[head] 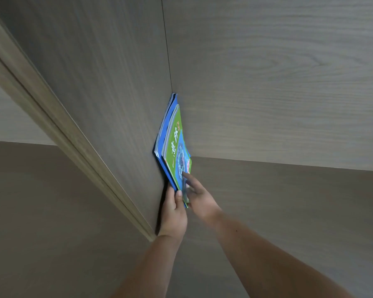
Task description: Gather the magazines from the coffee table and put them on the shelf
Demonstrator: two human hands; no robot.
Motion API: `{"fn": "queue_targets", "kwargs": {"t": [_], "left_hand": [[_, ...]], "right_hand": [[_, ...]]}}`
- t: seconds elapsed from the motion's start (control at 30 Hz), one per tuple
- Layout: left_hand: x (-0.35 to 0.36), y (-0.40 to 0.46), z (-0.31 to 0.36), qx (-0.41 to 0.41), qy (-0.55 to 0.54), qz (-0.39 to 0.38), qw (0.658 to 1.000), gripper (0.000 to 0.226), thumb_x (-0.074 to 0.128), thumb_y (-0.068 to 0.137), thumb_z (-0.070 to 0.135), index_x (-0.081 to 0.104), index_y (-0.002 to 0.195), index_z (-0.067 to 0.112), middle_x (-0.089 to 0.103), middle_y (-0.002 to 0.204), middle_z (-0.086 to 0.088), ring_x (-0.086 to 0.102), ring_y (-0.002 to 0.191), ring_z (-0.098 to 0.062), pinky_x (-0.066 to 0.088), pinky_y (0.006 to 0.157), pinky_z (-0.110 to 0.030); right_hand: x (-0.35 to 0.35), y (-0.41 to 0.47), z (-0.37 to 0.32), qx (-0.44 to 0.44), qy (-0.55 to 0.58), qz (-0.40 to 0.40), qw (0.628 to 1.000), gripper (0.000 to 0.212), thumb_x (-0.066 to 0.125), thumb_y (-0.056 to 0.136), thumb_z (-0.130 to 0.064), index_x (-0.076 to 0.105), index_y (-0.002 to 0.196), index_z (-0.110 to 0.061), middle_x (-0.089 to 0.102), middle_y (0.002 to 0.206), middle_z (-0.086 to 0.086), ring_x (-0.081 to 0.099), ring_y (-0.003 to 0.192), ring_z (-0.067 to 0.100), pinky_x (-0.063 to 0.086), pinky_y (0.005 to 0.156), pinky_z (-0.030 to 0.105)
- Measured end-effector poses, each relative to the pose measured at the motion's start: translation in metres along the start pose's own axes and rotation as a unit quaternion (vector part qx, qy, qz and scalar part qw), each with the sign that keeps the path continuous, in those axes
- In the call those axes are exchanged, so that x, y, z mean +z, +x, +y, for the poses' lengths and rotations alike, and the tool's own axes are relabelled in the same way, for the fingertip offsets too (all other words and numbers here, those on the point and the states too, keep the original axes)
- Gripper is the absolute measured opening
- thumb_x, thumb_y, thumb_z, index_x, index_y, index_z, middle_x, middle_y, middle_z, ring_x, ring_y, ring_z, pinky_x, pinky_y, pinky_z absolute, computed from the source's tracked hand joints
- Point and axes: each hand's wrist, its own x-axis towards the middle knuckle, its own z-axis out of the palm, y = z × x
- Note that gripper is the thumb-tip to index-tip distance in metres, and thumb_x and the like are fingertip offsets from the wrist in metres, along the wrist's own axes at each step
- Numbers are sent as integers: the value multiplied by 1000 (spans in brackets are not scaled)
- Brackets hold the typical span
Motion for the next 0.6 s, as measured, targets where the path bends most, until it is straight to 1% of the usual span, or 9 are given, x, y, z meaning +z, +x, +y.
{"fn": "queue_targets", "kwargs": {"t": [0.07,0.13,0.2,0.3,0.37,0.43,0.5,0.53,0.6], "left_hand": [[4,0,-5,-16,12,20,1000,33,38,103,16,54,133,13,64,129,0,58,121,-16,43,106,-33],[7,-1,-7,-36,23,37,998,33,38,104,21,55,131,15,65,129,-1,59,120,-19,43,106,-36],[9,-5,-4,-48,27,49,997,37,37,104,20,54,136,12,63,131,-1,58,119,-16,40,101,-23],[8,-13,0,-61,31,57,996,41,37,104,17,47,143,10,57,129,1,50,115,-8,29,88,-6],[5,-18,5,-75,24,60,995,43,38,104,18,44,146,12,55,132,2,47,116,-6,27,87,-4],[1,-22,11,-101,8,71,992,42,40,103,19,46,144,15,56,131,5,48,115,-5,27,86,-3],[-4,-28,21,-103,-7,77,992,37,43,101,19,53,137,17,62,126,5,55,112,-9,32,87,-8],[-7,-32,28,-102,-16,75,992,35,43,101,19,55,133,17,65,124,4,58,112,-12,35,89,-12],[-13,-39,39,-93,-43,72,992,33,44,100,14,55,131,16,65,123,1,60,115,-15,40,95,-21]], "right_hand": [[2,1,14,-1,2,-2,1000,48,46,83,-29,51,103,-72,65,126,-6,64,99,7,49,93,30],[4,4,28,-1,16,-4,1000,49,49,83,-28,53,104,-72,66,131,-4,63,117,12,46,107,37],[4,5,36,4,2,-1,1000,40,55,81,-40,55,112,-66,69,127,-6,64,118,15,46,108,43],[-1,0,36,8,-9,11,1000,53,57,76,-59,54,127,-44,70,123,-10,66,113,11,47,106,43],[-6,-13,27,-4,-21,21,1000,40,59,80,-48,58,120,-40,72,116,-9,67,110,14,48,104,44],[-12,-28,12,-29,-27,33,999,22,55,88,-24,60,104,-38,71,106,-11,67,99,15,52,96,35],[-19,-43,-6,-52,-18,53,997,33,47,92,-5,55,93,-37,66,98,-10,61,86,14,49,78,28],[-23,-51,-15,-70,-15,65,995,37,44,92,-1,54,91,-37,66,95,-9,60,84,15,49,74,30],[-28,-70,-35,-112,-3,87,990,40,39,91,3,55,92,-34,65,88,-9,60,84,18,52,77,38]]}}
